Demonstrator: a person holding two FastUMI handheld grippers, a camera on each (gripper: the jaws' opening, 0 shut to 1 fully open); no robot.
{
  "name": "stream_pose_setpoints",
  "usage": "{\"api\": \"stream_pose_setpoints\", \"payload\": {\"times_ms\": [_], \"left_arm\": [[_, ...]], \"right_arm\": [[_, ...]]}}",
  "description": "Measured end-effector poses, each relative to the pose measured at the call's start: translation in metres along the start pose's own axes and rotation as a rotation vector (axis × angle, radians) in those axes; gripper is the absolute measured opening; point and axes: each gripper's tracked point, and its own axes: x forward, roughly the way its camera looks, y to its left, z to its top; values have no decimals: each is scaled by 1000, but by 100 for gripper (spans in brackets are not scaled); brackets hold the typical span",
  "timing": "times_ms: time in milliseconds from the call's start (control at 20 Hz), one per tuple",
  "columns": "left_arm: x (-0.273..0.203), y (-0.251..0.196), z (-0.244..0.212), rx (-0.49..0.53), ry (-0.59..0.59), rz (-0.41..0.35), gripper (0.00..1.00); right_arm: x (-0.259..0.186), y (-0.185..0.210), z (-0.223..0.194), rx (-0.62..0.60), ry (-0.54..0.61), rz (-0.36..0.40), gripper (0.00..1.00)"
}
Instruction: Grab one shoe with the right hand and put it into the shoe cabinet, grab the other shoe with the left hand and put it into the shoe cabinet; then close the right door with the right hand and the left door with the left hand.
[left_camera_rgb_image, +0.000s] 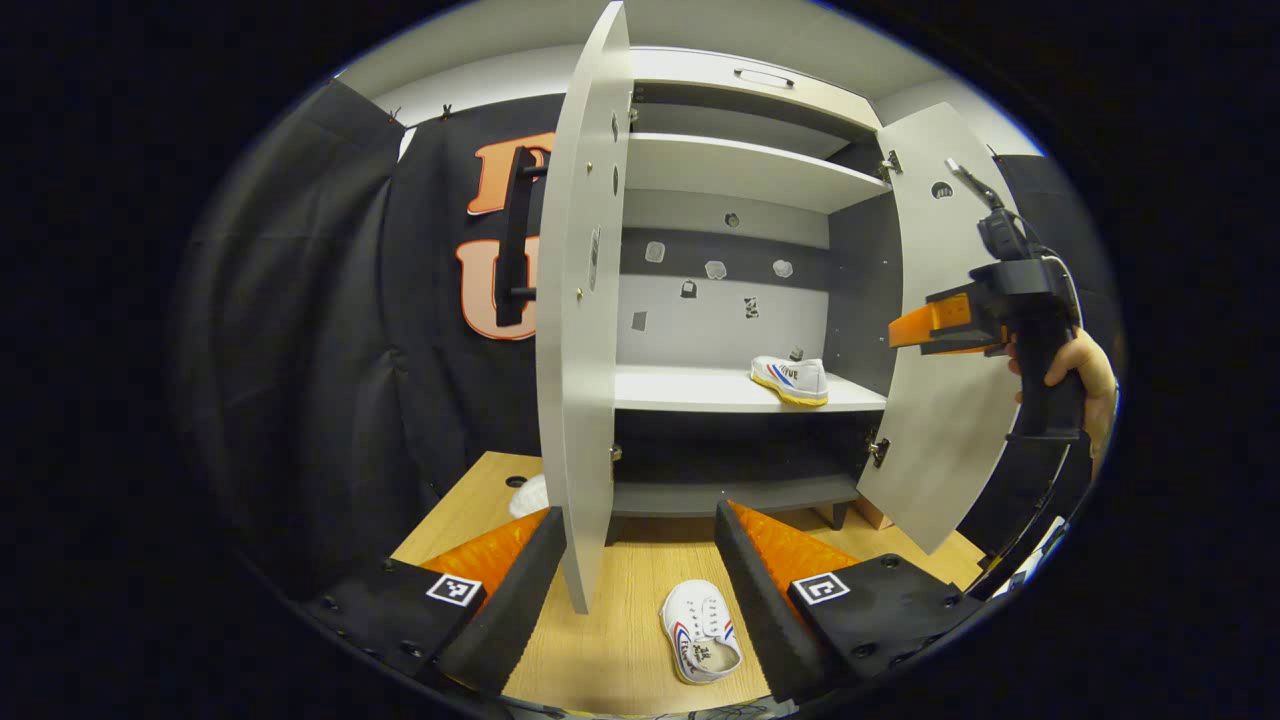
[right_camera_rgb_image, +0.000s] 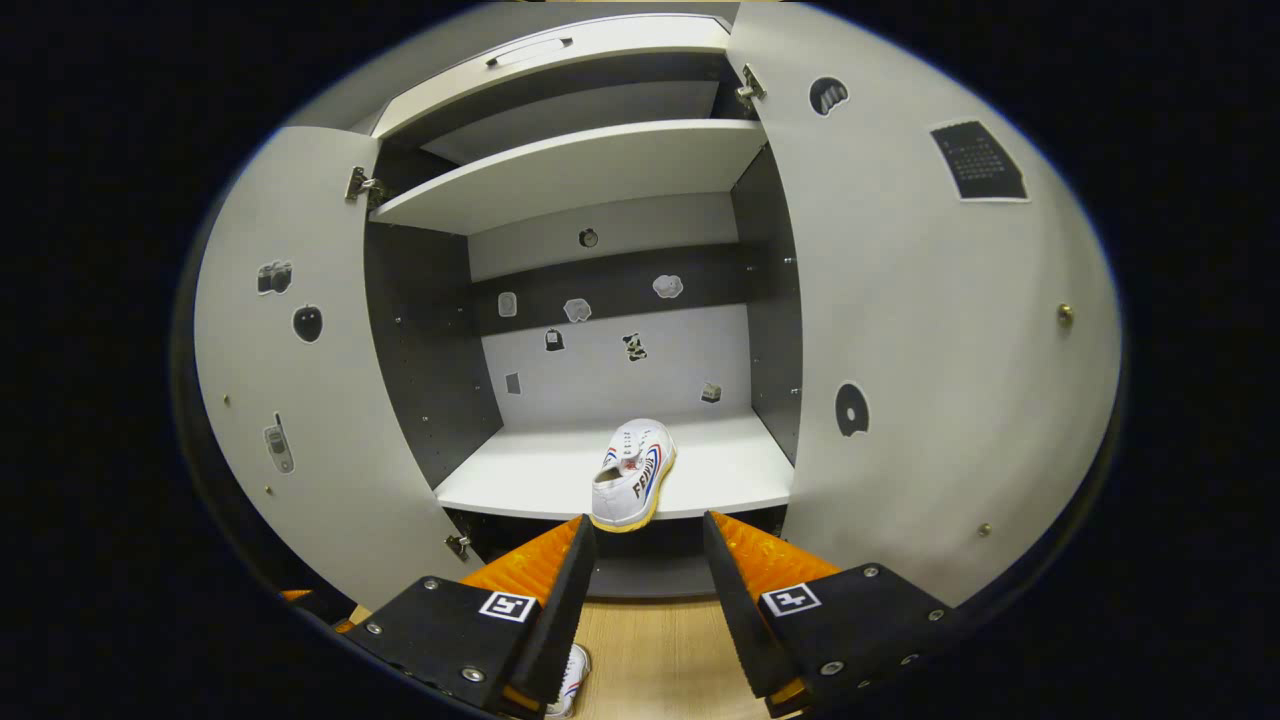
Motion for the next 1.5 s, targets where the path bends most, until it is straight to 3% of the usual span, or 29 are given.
{"api": "stream_pose_setpoints", "payload": {"times_ms": [250, 450, 850, 1250, 1500], "left_arm": [[26, -15, -74, 0, 126, -20, 99], [51, -21, -149, -40, 292, -27, 97], [84, -15, -265, -25, 521, -2, 98], [92, -26, -309, -19, 663, -39, 98], [94, -27, -311, -45, 680, -66, 98]], "right_arm": [[-55, -12, -5, -9, -60, -8, 72], [-92, -27, -7, 8, -113, -35, 76], [-128, -61, -21, 28, -122, -106, 92], [-132, -84, -47, 50, -60, -139, 93], [-126, -87, -53, 73, -40, -123, 93]]}}
